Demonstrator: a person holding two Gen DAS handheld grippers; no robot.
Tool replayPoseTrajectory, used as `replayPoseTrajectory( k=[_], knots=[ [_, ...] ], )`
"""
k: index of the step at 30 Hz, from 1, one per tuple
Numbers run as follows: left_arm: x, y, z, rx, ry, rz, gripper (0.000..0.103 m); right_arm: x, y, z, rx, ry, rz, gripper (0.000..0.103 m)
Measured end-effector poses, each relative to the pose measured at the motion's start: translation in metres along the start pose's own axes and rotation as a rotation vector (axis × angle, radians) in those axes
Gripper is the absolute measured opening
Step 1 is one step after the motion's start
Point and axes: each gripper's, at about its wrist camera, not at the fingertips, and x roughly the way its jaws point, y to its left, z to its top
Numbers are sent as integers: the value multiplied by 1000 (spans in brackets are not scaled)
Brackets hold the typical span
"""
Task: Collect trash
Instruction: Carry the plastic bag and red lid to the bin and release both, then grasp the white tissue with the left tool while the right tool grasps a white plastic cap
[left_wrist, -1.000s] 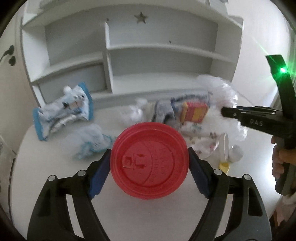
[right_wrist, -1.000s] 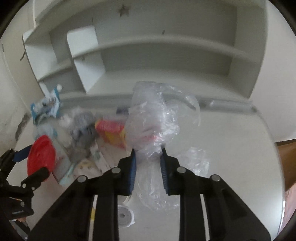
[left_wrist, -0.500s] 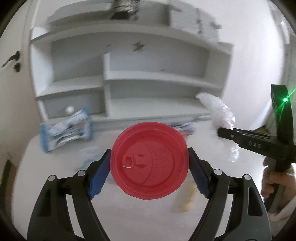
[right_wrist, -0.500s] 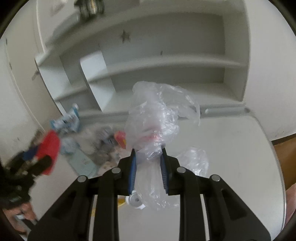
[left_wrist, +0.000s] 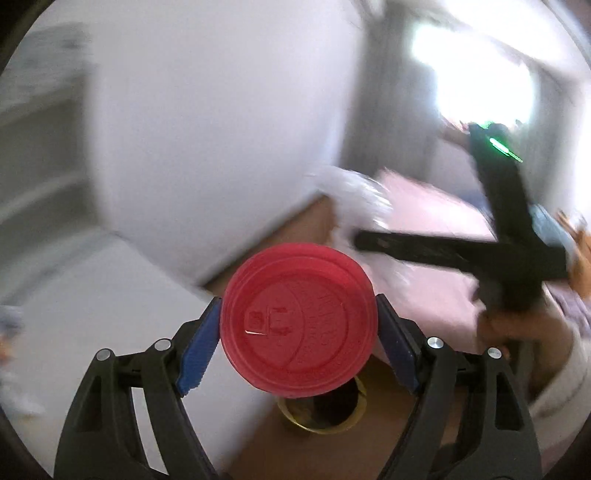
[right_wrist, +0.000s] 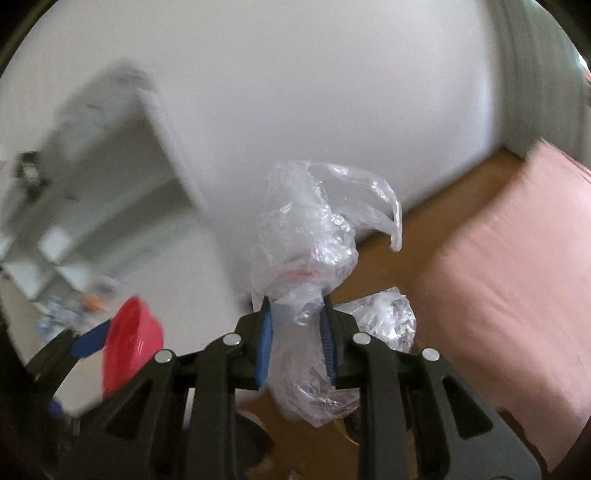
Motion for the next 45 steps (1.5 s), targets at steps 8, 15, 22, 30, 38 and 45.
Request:
replayPoseTrajectory(
  k=[8,15,22,30,38,45],
  knots=[
    [162,-56,-95,59,370,16,78,125,-125,-103,234,372,-42,23],
    [232,-55,-124,47,502,70,78,176,-142,-128,301,479,-15,23],
    [265,-50,-130,29,562,81,78,197,-153,-144,355,533,-4,24],
    [274,-39,-145,-43,533,26,95,200,-171,-141,449,494,5,79],
    [243,-58,-114,6,325,1,95,137,-183,-100,448,258,-207,80],
    [107,-83,-43,155,17,-5,95,3,-131,-52,220,-290,-521,97]
  ],
)
